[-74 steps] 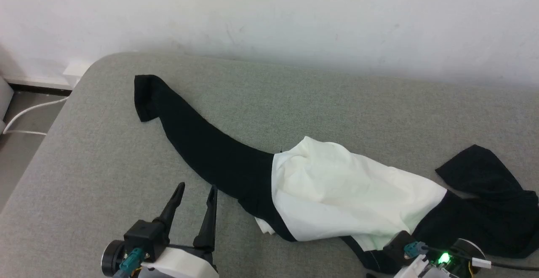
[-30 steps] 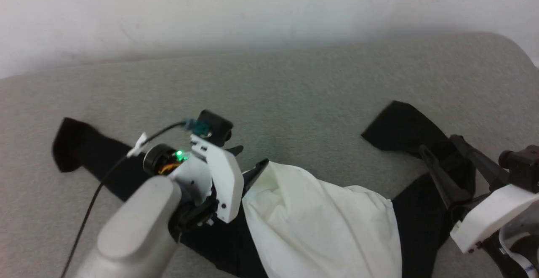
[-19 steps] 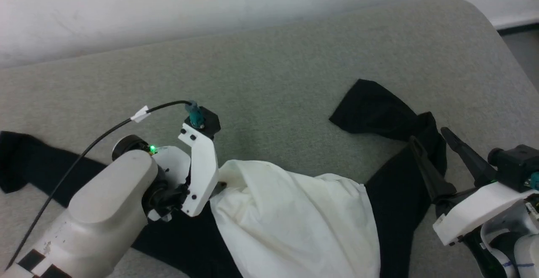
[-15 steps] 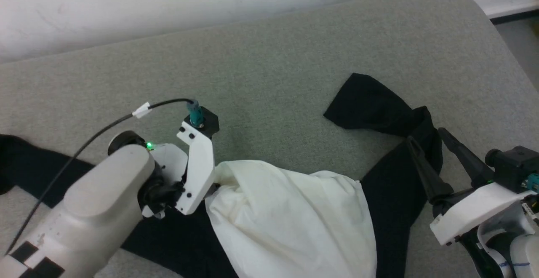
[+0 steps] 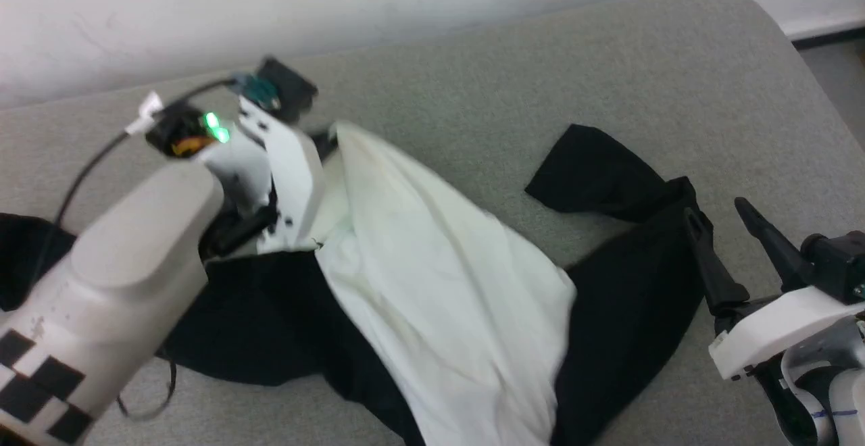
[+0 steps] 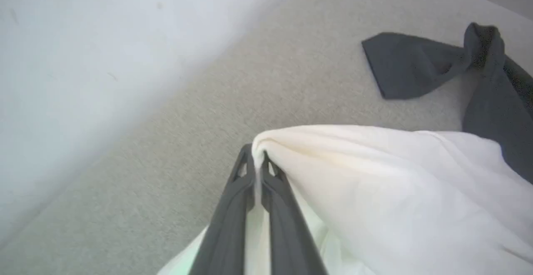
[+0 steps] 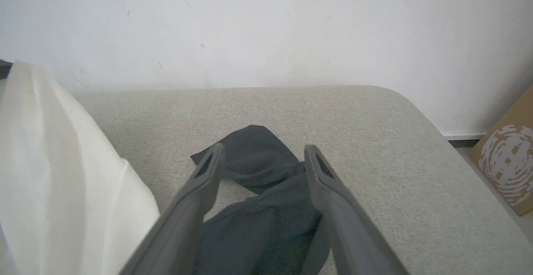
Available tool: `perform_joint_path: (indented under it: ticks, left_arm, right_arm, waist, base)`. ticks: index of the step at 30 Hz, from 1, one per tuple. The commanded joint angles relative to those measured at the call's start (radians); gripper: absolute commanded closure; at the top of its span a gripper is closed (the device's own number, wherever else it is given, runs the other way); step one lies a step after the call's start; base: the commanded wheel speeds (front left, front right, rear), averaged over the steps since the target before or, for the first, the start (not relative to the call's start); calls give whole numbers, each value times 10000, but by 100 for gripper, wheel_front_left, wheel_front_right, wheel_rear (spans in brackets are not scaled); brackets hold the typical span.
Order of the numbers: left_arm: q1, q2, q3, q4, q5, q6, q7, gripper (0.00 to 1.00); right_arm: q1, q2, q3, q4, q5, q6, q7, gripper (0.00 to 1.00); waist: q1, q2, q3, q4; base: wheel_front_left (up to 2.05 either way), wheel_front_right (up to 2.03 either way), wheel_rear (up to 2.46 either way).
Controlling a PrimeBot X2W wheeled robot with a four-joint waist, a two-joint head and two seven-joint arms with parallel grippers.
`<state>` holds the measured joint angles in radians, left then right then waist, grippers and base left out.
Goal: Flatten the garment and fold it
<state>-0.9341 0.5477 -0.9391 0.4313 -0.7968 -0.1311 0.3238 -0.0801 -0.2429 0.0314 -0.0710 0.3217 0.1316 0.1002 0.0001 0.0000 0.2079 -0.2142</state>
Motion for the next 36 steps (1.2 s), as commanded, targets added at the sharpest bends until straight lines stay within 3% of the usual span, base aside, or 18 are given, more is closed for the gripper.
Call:
perform_joint_path:
  ticks: [1,8,11,15,16,17,22,28,32,36]
  left_arm:
    - [-293,-32,193,38,228,76,-524,100]
    - [-1017,-57,696,4,2029,923,-4365,100]
    - [-747,-102,476,593,2368,1090,-4848,100]
    - [-261,-349,-9,1788,2510,911,-4908,100]
    - [-163,-408,-116,2151,2543,882,-4896,78]
    - [-93,-470,-184,2528,2578,914,-4908,0]
    - [14,-912,-171,3827,2431,946,-5225,0]
    - [-117,-1158,285,4132,2207,1035,-5735,0]
    - [123,-1159,908,3491,2066,1399,-5842,0]
    - [1100,-929,2044,1421,2127,1923,-5851,0]
  right_arm:
    - [-92,98,-60,15,-77,-9,-90,0]
    - [50,325,-323,-33,-277,-9,-86,0]
    - [71,420,-205,-53,-289,-9,-33,0]
    - [-7,481,42,-31,-281,-9,6,0]
    - [-39,486,121,-2,-271,-9,14,0]
    - [-69,490,199,29,-263,-9,16,0]
    - [-90,406,650,235,-181,-9,144,0]
    - [45,222,842,462,-93,-9,256,0]
    - [215,58,915,572,-91,-9,410,0]
    - [480,-168,1102,599,-120,-9,639,0]
  waist:
    - [-1,0,-429,332]
    - [-1,0,-637,518]
    - [-1,0,-499,470]
    - [-1,0,-196,347]
    - [-1,0,-130,320]
    - [-1,0,-67,299]
    - [-1,0,34,387]
    - [-1,0,-334,813]
    - [-1,0,-818,1289]
    - [-1,0,-1233,1820]
  base:
    - [0,0,0]
    - [0,0,0]
    - [0,0,0]
    - [0,0,0]
    - [0,0,0]
    - [0,0,0]
    - [0,0,0]
    - [0,0,0]
    - [0,0,0]
    - [0,0,0]
